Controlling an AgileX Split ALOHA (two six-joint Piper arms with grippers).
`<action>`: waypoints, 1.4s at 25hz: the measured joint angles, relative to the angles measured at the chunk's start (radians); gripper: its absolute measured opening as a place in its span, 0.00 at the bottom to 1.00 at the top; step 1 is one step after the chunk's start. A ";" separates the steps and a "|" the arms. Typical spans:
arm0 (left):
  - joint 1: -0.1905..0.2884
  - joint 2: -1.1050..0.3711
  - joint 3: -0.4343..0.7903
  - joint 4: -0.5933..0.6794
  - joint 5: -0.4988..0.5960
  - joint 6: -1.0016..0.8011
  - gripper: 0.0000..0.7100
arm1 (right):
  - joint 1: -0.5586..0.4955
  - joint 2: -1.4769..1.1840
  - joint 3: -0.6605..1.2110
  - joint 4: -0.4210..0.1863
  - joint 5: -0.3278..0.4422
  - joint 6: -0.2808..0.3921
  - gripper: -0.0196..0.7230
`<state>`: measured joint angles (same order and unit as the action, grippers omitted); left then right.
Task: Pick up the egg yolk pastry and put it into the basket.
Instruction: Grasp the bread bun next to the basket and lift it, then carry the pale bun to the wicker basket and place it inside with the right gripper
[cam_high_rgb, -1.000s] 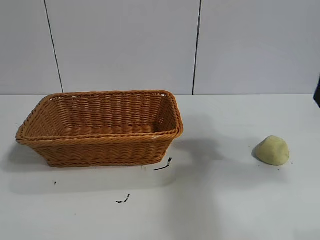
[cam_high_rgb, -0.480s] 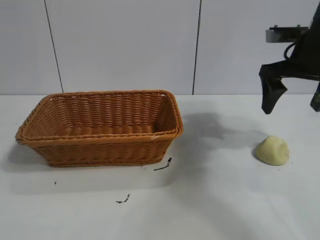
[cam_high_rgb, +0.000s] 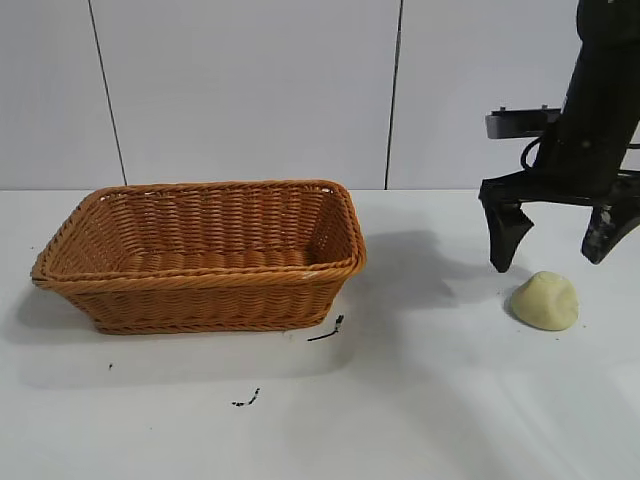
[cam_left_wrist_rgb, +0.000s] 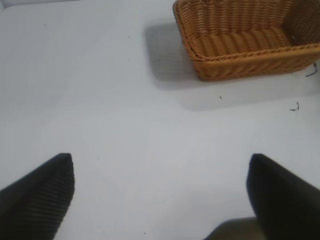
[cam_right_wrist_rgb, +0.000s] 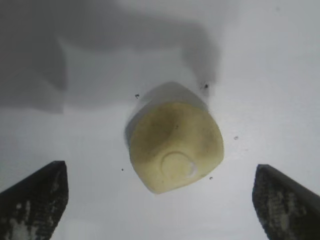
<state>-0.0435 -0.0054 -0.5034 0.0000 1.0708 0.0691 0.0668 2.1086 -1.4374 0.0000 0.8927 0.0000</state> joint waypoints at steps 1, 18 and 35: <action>0.000 0.000 0.000 0.000 0.000 0.000 0.98 | 0.000 0.012 0.000 0.000 -0.009 0.000 0.96; 0.000 0.000 0.000 0.000 0.000 0.000 0.98 | 0.000 0.056 0.000 0.016 -0.007 0.000 0.35; 0.000 0.000 0.000 0.000 0.000 0.000 0.98 | 0.090 -0.085 -0.387 0.011 0.253 0.000 0.22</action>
<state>-0.0435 -0.0054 -0.5034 0.0000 1.0708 0.0691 0.1571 2.0232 -1.8245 0.0108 1.1457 0.0000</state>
